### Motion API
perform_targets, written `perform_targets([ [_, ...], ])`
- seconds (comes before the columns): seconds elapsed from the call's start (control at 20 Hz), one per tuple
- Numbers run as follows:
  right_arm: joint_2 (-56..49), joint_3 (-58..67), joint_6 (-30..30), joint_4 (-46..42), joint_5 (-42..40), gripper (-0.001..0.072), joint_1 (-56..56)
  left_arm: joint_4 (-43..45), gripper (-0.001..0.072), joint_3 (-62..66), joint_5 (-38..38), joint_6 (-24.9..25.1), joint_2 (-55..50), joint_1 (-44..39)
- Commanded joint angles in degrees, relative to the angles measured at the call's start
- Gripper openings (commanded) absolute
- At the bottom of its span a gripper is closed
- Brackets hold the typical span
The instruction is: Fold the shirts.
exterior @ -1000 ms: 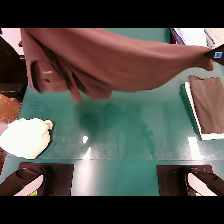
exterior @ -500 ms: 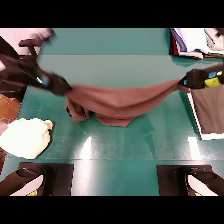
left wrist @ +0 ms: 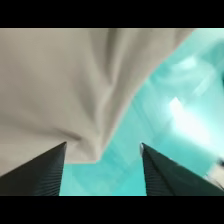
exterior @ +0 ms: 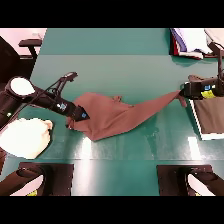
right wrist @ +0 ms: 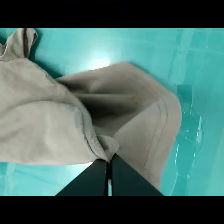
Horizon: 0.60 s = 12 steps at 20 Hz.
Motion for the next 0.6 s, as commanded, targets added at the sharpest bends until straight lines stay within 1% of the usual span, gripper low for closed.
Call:
perform_targets([
  [0.0, 0.20, -0.52, 0.13, 0.02, -0.72, 0.0016, -0.22, 12.04, 0.0534, 4.52, 9.38, -6.34, -0.09, 1.05],
  [0.05, 0.20, -0.52, 0.13, 0.02, -0.72, 0.0016, 0.11, 13.81, 0.0534, 5.20, 11.72, -7.74, -0.22, 2.84],
  [0.1, 0.20, -0.52, 0.13, -0.02, -0.76, 0.0016, 0.39, 13.79, 0.0534, 5.38, 13.42, -8.50, -1.01, 5.57],
  [0.2, -0.52, -0.52, 0.13, 0.24, -0.90, 0.0017, 0.61, 11.32, 0.0534, 5.38, 14.03, -8.63, -4.61, 11.52],
  [0.25, -1.03, -0.52, 0.13, 0.96, -0.59, 0.0017, 0.59, 8.68, 0.0534, 5.38, 13.51, -8.09, -7.32, 14.14],
  [0.4, -3.10, -0.52, 0.13, 3.74, -0.59, 0.0017, 0.57, 1.46, 0.0534, 5.38, 9.60, -2.43, -16.02, 18.62],
  [0.55, -5.11, -0.52, 0.09, 6.10, -0.63, 0.0017, 0.61, 0.81, 0.0534, 5.38, 7.61, 0.31, -22.62, 19.17],
])
